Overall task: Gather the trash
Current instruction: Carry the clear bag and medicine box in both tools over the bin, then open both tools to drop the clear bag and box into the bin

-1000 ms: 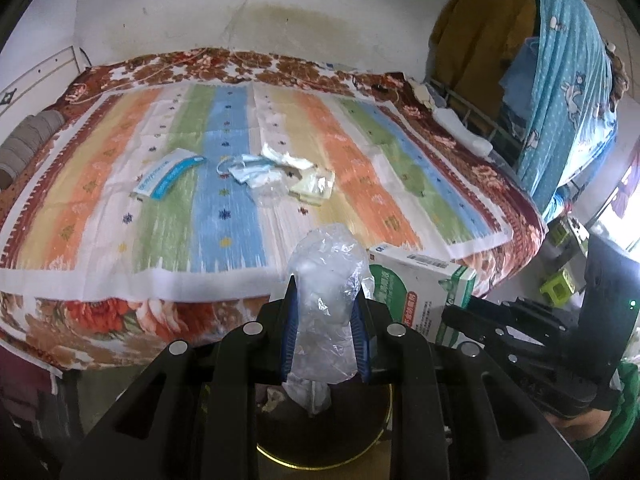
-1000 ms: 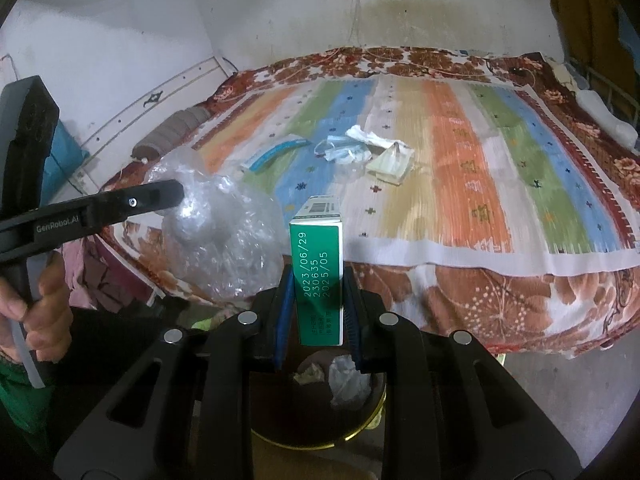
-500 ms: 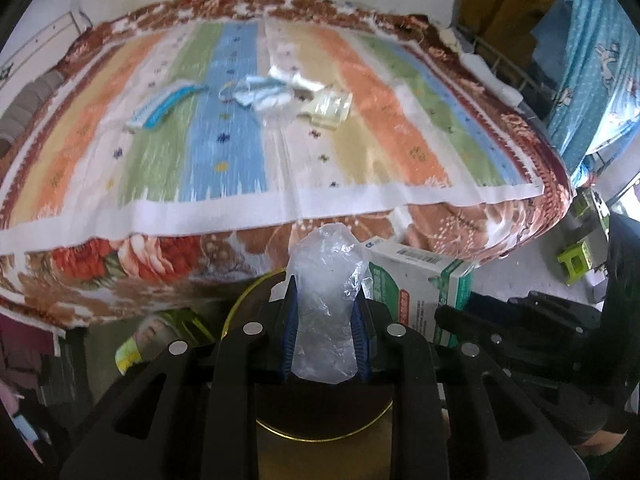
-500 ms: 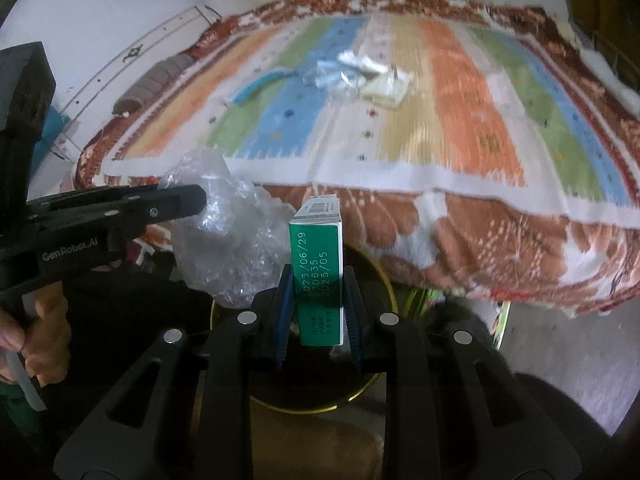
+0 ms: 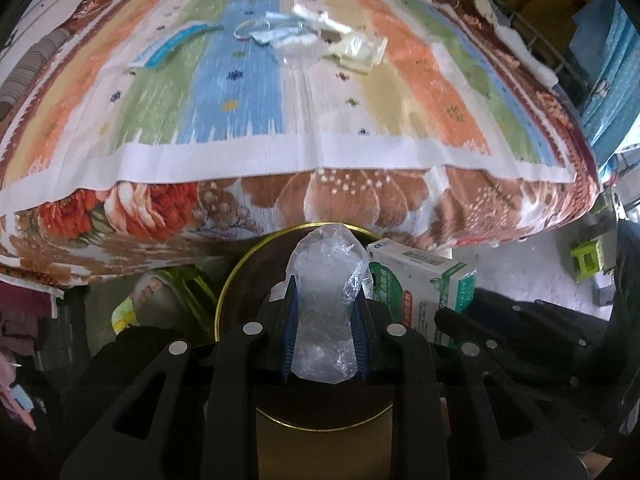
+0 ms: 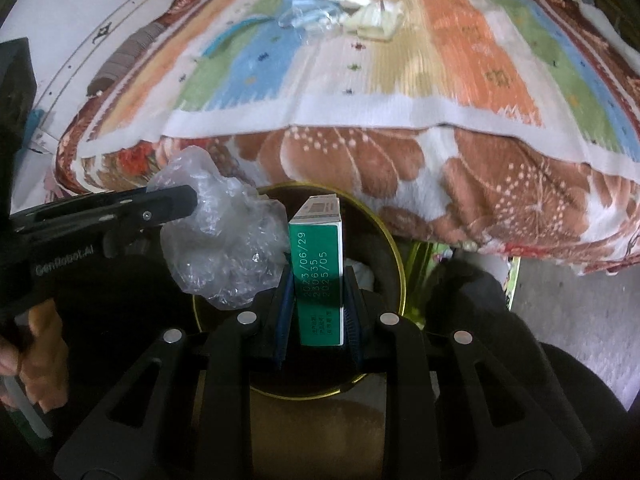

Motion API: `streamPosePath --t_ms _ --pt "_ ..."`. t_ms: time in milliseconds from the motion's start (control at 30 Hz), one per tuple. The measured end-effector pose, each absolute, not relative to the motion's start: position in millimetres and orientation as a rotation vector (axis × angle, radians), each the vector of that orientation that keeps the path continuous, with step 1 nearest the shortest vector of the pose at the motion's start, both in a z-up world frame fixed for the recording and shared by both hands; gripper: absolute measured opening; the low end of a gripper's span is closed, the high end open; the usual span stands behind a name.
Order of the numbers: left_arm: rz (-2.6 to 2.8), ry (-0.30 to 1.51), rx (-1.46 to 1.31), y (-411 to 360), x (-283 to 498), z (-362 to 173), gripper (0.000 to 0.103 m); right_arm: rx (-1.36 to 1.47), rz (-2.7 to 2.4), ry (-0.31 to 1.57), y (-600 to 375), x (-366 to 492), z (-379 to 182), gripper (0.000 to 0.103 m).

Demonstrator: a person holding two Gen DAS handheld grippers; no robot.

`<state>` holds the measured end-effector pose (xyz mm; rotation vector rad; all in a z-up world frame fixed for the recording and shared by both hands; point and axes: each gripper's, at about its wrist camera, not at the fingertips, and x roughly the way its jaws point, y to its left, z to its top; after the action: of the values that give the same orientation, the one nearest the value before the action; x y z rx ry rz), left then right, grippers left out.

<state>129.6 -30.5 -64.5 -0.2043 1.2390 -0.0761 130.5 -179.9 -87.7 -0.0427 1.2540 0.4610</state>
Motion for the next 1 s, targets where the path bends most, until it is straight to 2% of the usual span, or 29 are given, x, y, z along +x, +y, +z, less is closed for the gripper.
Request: streamPosePath --t_ms 467,600,800,933,1000 --pt "-0.038 1.334 -0.227 -28.8 141.6 -94.6 0.024 -0.019 0.408 1.373 -172.1 145.6 -124.5 0.023" --pt "-0.030 1.351 -0.261 -26.1 145.5 -99.3 0.029 0.015 0.390 1.399 -174.7 150.0 -131.6 0.024" --pt "0.014 1.337 -0.284 -13.9 149.8 -95.4 0.042 0.054 0.370 1.392 -179.4 160.0 -127.8 0.041" --pt "0.037 1.309 -0.331 0.2 155.0 -86.3 0.047 0.060 0.374 1.375 -176.4 166.6 -121.8 0.049" --pt "0.044 1.285 -0.339 5.4 157.3 -78.7 0.049 0.049 0.381 1.364 -173.5 168.5 -118.9 0.049"
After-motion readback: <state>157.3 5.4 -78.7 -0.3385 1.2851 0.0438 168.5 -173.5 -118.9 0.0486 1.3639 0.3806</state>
